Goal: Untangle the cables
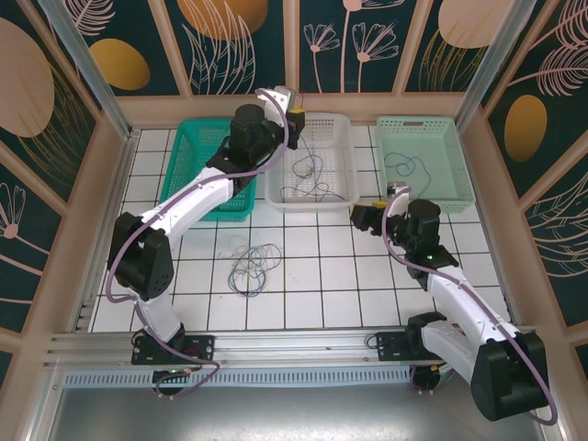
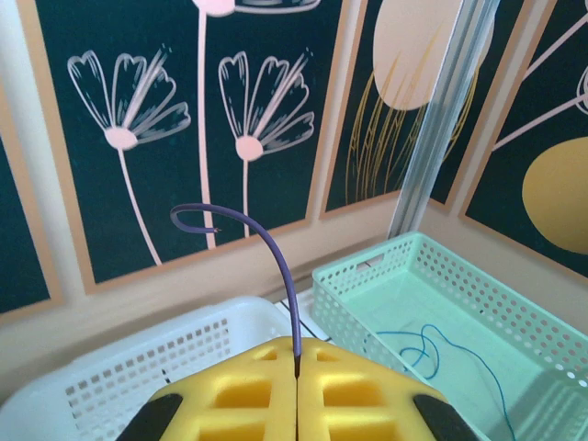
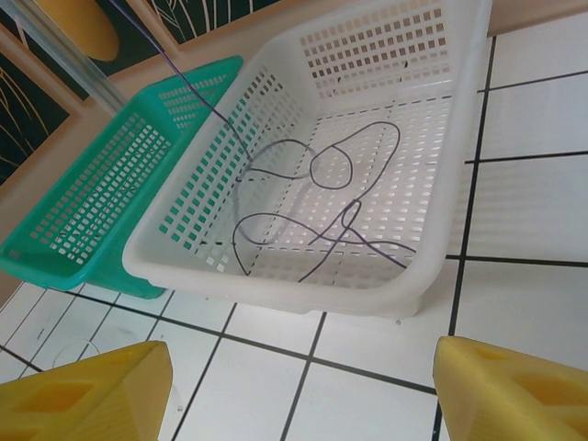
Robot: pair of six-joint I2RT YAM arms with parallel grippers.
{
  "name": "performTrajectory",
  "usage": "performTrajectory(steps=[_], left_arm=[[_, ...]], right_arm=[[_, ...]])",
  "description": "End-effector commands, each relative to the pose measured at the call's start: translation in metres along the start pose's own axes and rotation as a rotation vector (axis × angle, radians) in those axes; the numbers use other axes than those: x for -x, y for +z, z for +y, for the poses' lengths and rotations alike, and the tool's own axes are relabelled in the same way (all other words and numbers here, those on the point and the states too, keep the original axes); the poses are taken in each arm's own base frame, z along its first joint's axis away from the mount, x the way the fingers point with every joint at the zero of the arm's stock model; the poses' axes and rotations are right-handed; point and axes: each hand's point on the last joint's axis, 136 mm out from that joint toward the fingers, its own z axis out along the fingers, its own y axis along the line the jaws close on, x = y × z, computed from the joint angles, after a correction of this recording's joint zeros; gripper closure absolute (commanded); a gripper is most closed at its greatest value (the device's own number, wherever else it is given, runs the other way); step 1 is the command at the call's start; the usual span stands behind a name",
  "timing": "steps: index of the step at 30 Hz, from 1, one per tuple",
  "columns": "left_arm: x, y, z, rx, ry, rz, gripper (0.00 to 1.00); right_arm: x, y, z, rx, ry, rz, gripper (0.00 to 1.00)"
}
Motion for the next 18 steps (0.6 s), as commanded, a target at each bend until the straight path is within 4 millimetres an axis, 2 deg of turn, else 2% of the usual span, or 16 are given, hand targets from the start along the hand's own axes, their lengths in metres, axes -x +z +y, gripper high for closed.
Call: performTrajectory(steps=[1,5,12,14,16,17,18], left_arm=[[-0.001,0.004,0.000,-0.008,-0.046,-0.003,0.92],[-0.027,0.014,0.011,0.040,-0.073,0.064,0.88],[-0.079,0.047,0.012,0.015,-0.144,0.273,0.74],[-0.086,0.050,0.010,0.004,-0.167,0.299,0.65],[-0.086,0.044,0.007,-0.006,-0.177,0.295,0.61],[-0.079,0.038,0.007,-0.004,-0.181,0.273,0.56],[-0.076,0.031,0.007,0.004,-0.182,0.254,0.46]], right_arm=[[0.007,0.003,0.003,0.016,-0.028,-0.030,0.24],[0.007,0.005,0.004,0.022,-0.023,-0.025,0.24],[0.006,0.005,0.005,0.026,-0.014,-0.008,0.24],[0.005,0.005,0.006,0.030,-0.015,0.001,0.24],[0.003,0.005,0.010,0.048,-0.020,0.015,0.25],[0.000,0.006,0.012,0.060,-0.027,0.029,0.25],[-0.002,0.007,0.016,0.075,-0.038,0.042,0.26]])
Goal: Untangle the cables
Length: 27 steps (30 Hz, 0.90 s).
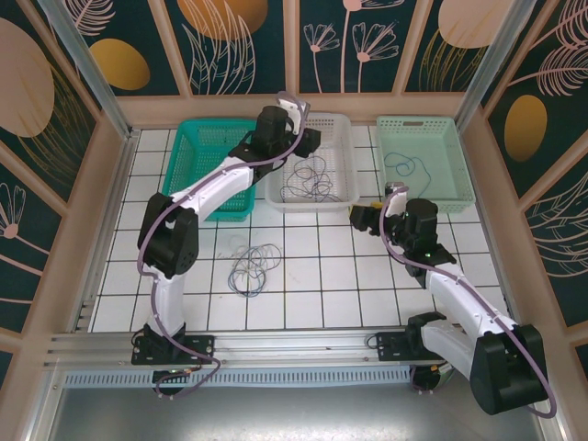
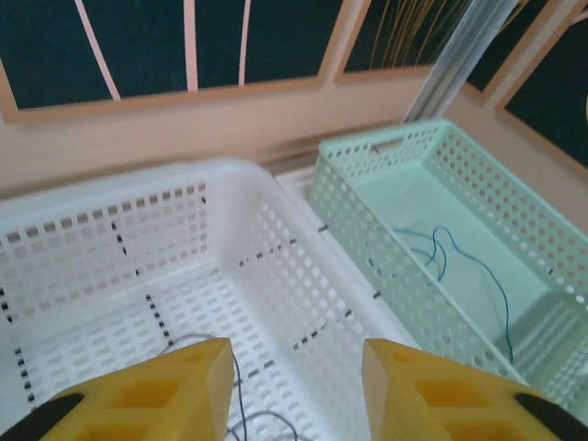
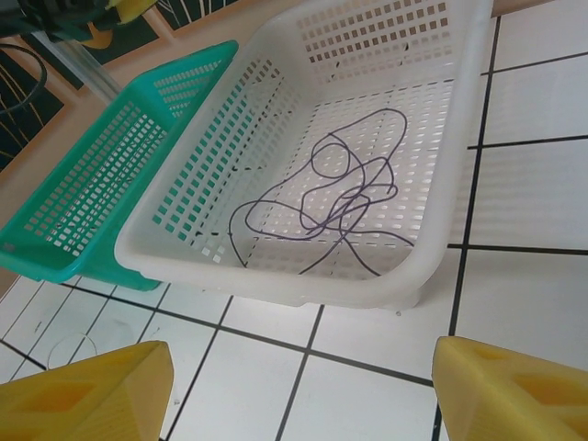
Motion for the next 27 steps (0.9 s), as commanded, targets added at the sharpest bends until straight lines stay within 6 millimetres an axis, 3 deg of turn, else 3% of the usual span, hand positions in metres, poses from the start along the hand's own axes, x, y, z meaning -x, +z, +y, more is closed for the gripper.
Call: performTrajectory(steps=[1,5,8,17,22,27], left_arm=[[0.013,-0.031,-0.009,-0.015,-0.023,-0.048,0.39],[0.020,-0.077,-0.004,0.046,-0.026,-0.139,0.17],[0.013,-0.109,0.003,0.093,-0.051,-0.178,0.02],[-0.035,-0.183,0.035,0.249,-0.154,-0.239,0.01],[-0.071,-0.197,0.050,0.309,-0.200,-0.189,0.01],[-0.090,-0.214,0.063,0.367,-0.258,-0.207,0.01]], right_arm=[[0.002,0.003,0.020,0.074,-0.056,0.024,0.26],[-0.015,0.011,0.041,0.135,-0.133,0.076,0.27],[-0.032,0.020,0.061,0.192,-0.191,0.125,0.27],[-0.090,0.071,0.107,0.295,-0.166,0.361,0.36],[-0.122,0.097,0.120,0.315,-0.121,0.485,0.39],[-0.145,0.109,0.124,0.299,-0.118,0.567,0.40]])
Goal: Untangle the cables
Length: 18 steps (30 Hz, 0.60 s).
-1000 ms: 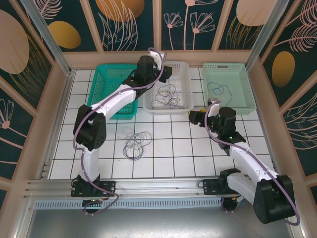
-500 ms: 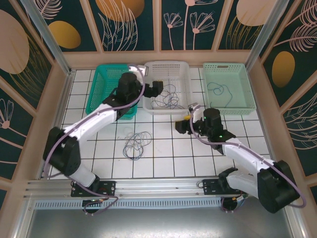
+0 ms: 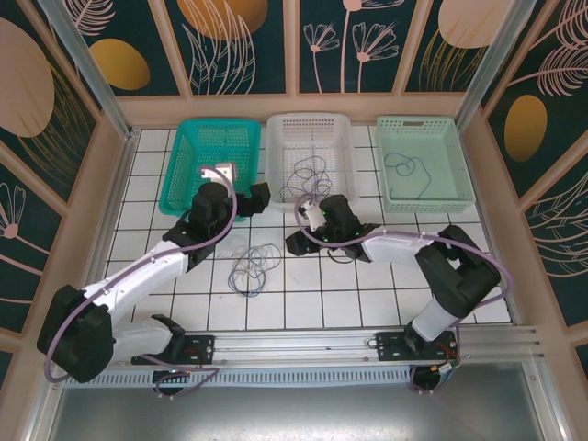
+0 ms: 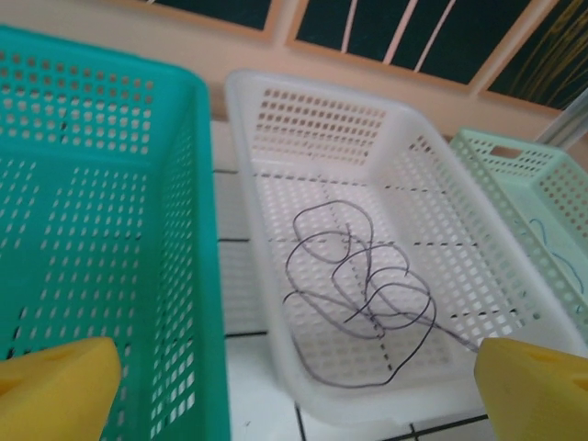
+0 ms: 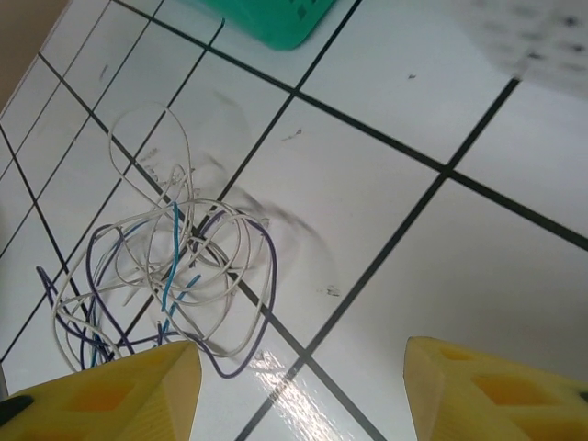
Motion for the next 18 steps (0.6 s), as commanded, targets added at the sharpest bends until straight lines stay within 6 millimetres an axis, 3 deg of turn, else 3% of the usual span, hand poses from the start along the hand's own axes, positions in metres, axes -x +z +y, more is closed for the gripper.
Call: performTrajectory(steps=[1,6,15,18], left_arm=[[0.004,-0.013,0.015,0.051,-0.074,-0.061,0.01],[-0.004,-0.025,0.031,0.091,-0.099,-0.082,0.01],[-0.017,-0.025,0.035,0.099,-0.098,-0.050,0.01],[-0.015,-0.025,0.034,0.090,-0.106,-0.058,0.01]], right_arm=[[0.001,0.011,0.009,0.022,0.016,0.033,0.40],[-0.015,0.030,0.015,0.028,0.020,0.111,0.40],[-0.032,0.049,0.007,-0.016,0.048,0.179,0.45],[-0.030,0.053,0.010,-0.007,0.051,0.173,0.54]])
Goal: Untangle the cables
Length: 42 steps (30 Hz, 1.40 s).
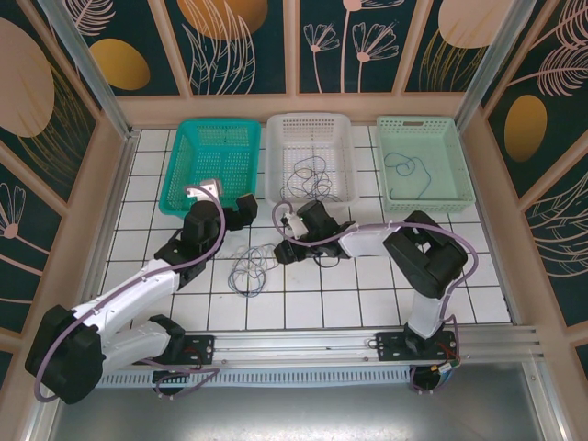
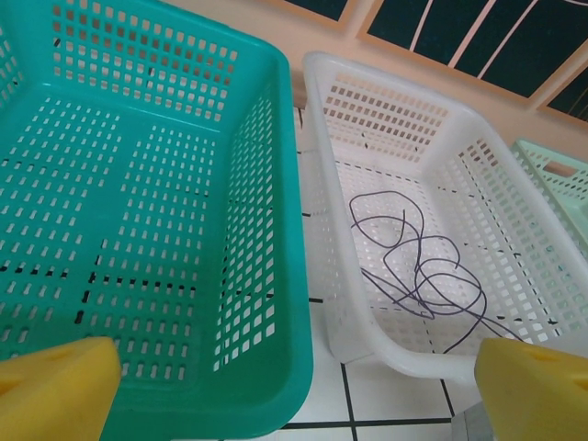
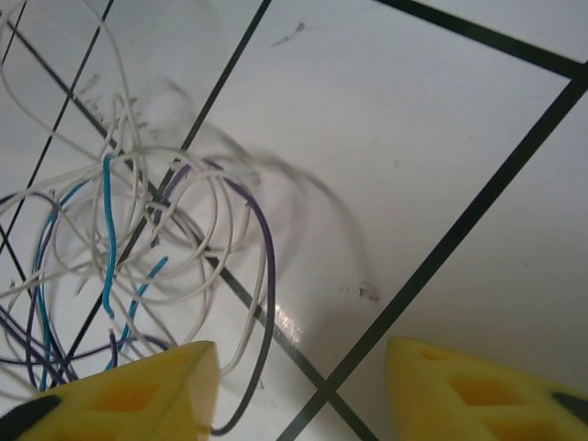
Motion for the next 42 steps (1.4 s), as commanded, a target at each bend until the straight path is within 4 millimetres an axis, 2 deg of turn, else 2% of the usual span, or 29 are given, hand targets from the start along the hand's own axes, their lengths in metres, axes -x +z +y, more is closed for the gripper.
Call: performTrajectory(steps=[1,5,8,12,20,24,26,32,37,42], left_arm=[[0.006,-0.002,0.001,0.001,-0.034,-0.033,0.01],[0.003,-0.001,0.001,-0.003,-0.030,-0.022,0.01],[0.002,-0.002,0.001,-0.002,-0.030,-0.021,0.01],[0.004,-0.003,-0.001,-0.012,-0.029,-0.025,0.01],[0.005,-0.003,-0.015,-0.085,-0.017,-0.013,0.01],[0.001,-0.004,-0.032,-0.176,0.009,0.015,0.02],[0.000,-0.006,-0.046,-0.253,0.040,0.030,0.02],[0.003,-0.018,-0.073,-0.408,0.060,0.020,0.02],[-0.007,-0.028,-0.096,-0.552,0.085,0.044,0.05],[-0.012,-0.035,-0.105,-0.558,0.126,0.026,0.06]], right_arm=[[0.004,0.006,0.007,0.008,0.010,0.001,0.60],[0.009,0.002,0.009,0.011,0.007,-0.025,0.83],[0.016,-0.009,0.015,0.013,-0.010,-0.066,1.00],[0.034,-0.039,0.028,0.011,-0.069,-0.169,1.00],[0.071,-0.116,0.052,-0.053,-0.211,-0.376,1.00],[0.083,-0.146,0.059,-0.078,-0.244,-0.464,1.00],[0.087,-0.159,0.066,-0.067,-0.263,-0.506,1.00],[0.098,-0.180,0.071,-0.078,-0.264,-0.574,1.00],[0.105,-0.188,0.085,-0.004,-0.246,-0.619,1.00],[0.109,-0.186,0.074,-0.046,-0.205,-0.633,1.00]])
